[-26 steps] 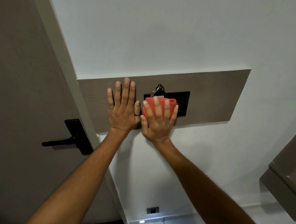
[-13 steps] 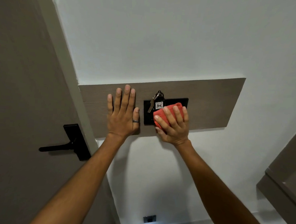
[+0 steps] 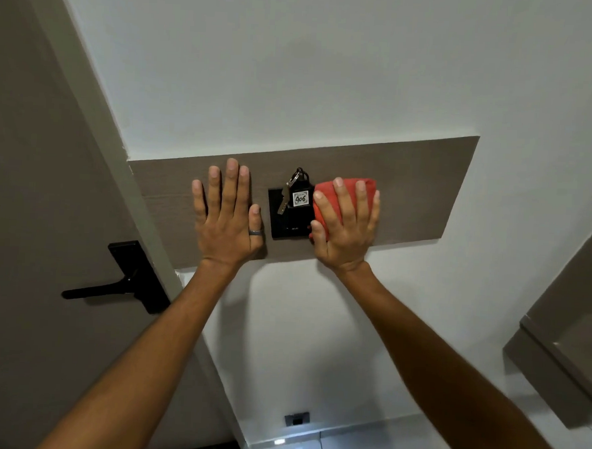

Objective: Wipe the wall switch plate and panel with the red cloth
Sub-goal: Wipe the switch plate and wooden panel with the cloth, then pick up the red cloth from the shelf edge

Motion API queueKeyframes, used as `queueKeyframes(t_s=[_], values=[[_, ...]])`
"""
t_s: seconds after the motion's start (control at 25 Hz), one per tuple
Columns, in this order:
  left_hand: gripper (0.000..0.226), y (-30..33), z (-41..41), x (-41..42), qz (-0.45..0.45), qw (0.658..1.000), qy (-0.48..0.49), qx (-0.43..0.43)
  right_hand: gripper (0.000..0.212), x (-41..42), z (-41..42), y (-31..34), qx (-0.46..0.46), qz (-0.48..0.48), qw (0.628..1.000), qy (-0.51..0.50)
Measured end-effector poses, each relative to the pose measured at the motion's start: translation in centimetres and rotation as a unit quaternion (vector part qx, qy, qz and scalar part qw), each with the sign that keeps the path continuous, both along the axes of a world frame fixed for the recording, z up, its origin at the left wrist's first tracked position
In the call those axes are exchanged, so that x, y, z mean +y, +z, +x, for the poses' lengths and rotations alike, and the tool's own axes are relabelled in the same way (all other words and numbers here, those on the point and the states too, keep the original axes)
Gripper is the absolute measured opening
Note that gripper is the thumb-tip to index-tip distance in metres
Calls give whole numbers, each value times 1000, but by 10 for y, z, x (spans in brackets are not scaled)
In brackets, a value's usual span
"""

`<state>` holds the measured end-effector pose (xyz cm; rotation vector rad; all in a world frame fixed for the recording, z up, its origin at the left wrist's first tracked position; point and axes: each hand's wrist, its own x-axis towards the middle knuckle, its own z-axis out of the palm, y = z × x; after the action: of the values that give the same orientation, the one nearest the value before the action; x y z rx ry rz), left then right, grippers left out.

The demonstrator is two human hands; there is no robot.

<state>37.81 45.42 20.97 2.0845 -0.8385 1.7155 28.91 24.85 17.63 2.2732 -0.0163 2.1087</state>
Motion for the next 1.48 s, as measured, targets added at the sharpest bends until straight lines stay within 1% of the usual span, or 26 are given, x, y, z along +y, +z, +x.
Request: queueKeyframes(t_s=[0.08,0.16,0.2,0.24,0.28,0.4,0.52,0.6,0.64,0.72,0.8,0.84,0.88,0.92,0.96,1.0,1.04,1.08,1.12,1.16,1.2,1.28,1.36,1.4,1.44,1.48], values=[[66,2,-2,0,3,1000,-1,-4,48,-28,-7,0,5,-119,993,1],[64,7,-7,1,5,1000,10,7,50,-69,-22,14,37,-277,960,10],[63,7,-9,1,5,1000,10,18,51,-89,-29,24,64,-330,942,5],[63,9,-13,-1,4,1000,10,28,53,-101,-34,32,84,-334,939,-3],[63,10,-17,-3,0,999,10,40,55,-100,-37,38,82,-292,953,-12],[61,10,-29,-8,-47,994,-28,97,58,-60,-30,32,61,-64,996,-16],[58,11,-51,-21,-90,984,-101,117,50,-69,-45,19,101,-109,989,-2],[60,-3,-75,-40,-17,989,-134,60,52,-102,-72,7,132,-139,981,-15],[61,-9,-85,-54,32,987,-149,44,55,-115,-87,2,164,-115,979,-16],[63,-25,-110,-94,84,980,-172,52,61,-134,-124,-8,223,-10,974,30],[64,-54,-146,-141,119,971,-180,109,61,-145,-171,-20,239,166,947,137],[65,-71,-166,-176,153,958,-196,142,60,-162,-195,-28,233,303,909,164],[65,-90,-191,-219,187,941,-215,182,57,-192,-224,-42,212,447,847,194],[66,-101,-200,-233,214,928,-216,217,52,-199,-234,-50,159,573,762,256],[66,-104,-201,-234,227,921,-201,243,43,-195,-237,-53,103,683,645,326],[66,-108,-204,-244,240,912,-187,276,29,-202,-245,-61,56,754,534,379],[66,-114,-208,-257,255,901,-188,296,31,-213,-254,-68,17,799,422,429],[65,-121,-215,-271,278,888,-194,312,49,-228,-268,-77,1,823,352,445],[65,-134,-229,-297,309,872,-203,320,61,-255,-288,-91,-5,838,318,443],[64,-149,-245,-330,337,853,-213,337,60,-290,-313,-107,-4,841,320,437],[65,-160,-258,-351,349,843,-219,345,49,-318,-334,-118,10,829,341,443],[65,-180,-282,-390,363,823,-224,376,29,-377,-373,-133,14,810,412,417],[66,-198,-297,-422,368,804,-215,415,41,-445,-399,-147,73,804,520,278],[66,-207,-308,-435,371,796,-206,430,45,-474,-408,-159,172,769,591,171],[67,-214,-316,-445,374,789,-204,442,47,-498,-413,-176,307,686,656,66],[68,-221,-322,-453,380,779,-198,457,49,-513,-417,-191,461,574,677,-7]])
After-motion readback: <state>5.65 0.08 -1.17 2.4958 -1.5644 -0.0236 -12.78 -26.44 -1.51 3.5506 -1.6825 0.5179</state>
